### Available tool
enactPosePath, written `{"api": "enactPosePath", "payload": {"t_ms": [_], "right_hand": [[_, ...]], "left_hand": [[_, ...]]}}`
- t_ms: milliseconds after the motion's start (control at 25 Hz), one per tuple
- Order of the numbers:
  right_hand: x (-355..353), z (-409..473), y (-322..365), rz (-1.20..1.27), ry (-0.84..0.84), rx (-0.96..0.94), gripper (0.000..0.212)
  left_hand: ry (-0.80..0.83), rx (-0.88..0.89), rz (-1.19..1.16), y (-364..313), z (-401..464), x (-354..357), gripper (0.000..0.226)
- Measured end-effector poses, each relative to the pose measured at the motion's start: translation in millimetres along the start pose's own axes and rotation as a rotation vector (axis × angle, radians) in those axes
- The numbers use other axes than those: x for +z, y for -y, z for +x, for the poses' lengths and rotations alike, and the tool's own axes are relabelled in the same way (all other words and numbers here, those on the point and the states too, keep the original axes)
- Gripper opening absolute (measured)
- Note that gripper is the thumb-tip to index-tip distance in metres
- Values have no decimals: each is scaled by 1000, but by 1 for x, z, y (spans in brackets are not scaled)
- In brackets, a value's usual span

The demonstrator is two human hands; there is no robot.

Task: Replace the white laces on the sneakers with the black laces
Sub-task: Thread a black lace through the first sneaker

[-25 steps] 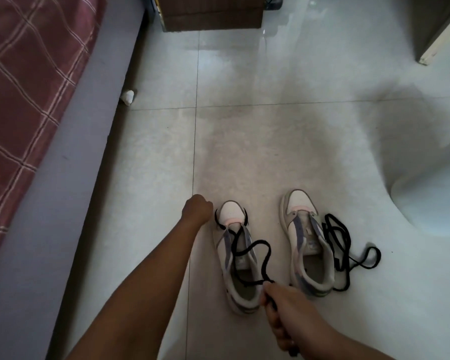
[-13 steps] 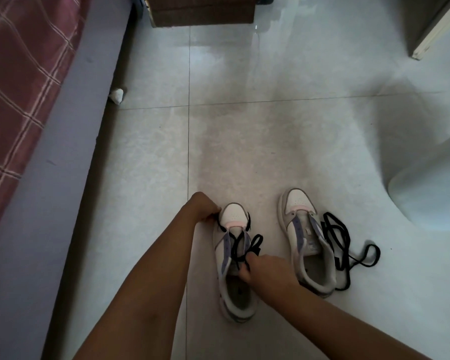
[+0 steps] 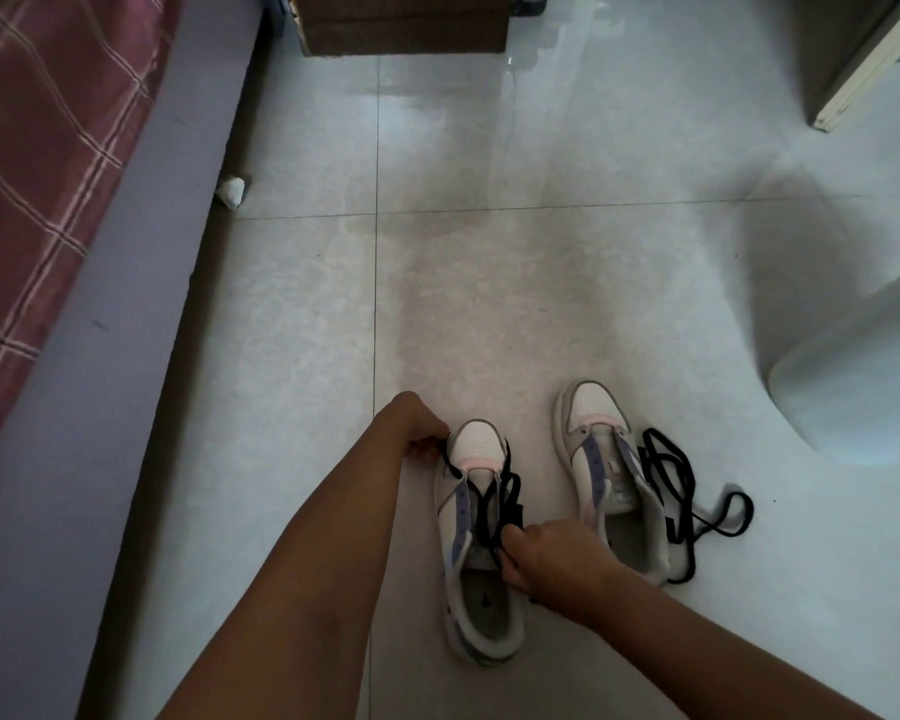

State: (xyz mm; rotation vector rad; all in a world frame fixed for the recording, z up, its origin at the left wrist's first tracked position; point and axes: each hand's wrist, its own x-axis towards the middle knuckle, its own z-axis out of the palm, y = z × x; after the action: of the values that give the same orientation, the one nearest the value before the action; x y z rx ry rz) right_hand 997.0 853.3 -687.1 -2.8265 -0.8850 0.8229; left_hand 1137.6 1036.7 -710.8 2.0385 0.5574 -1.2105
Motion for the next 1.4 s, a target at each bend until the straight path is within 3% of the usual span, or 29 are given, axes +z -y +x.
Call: {"api": "enactPosePath", "payload": {"t_ms": [80, 160, 320, 440, 680, 800, 960, 1040, 1080, 1240, 1320, 1400], "right_hand": [[2, -4, 2, -8, 19, -10, 32], [3, -2, 3, 3, 35, 8, 30], [0, -1, 2, 13, 73, 48, 27], [-2, -5, 3, 42, 100, 56, 29], [-16, 4, 13, -162, 145, -125, 26], [-23, 4, 13, -222, 168, -230, 22], [-24, 4, 15, -277, 164, -270, 21], [-24, 6, 16, -281, 187, -263, 21], [-26, 6, 16, -274, 205, -256, 21], [-24, 9, 15, -234, 218, -212, 23], [-20, 12, 20, -157, 239, -76, 26], [-20, 12, 27, -136, 229, 17, 28]], "left_hand": [[-36, 28, 137, -3, 1, 5, 21], [-190, 147, 165, -6, 4, 11, 17], [-437, 488, -83, 7, -7, 32, 9], [-509, 526, -274, 30, -20, 36, 6], [-708, 616, 155, 34, -26, 39, 12], [-710, 488, 110, 35, -25, 41, 14], [-462, 102, 63, 29, -12, 12, 24], [-468, 107, 146, 24, -10, 13, 25], [-528, 183, 222, 21, -16, 21, 25], [-867, 769, 487, 21, -45, 50, 17], [-914, 903, 265, 36, -51, 56, 18], [-814, 780, -102, 58, -59, 60, 24]]}}
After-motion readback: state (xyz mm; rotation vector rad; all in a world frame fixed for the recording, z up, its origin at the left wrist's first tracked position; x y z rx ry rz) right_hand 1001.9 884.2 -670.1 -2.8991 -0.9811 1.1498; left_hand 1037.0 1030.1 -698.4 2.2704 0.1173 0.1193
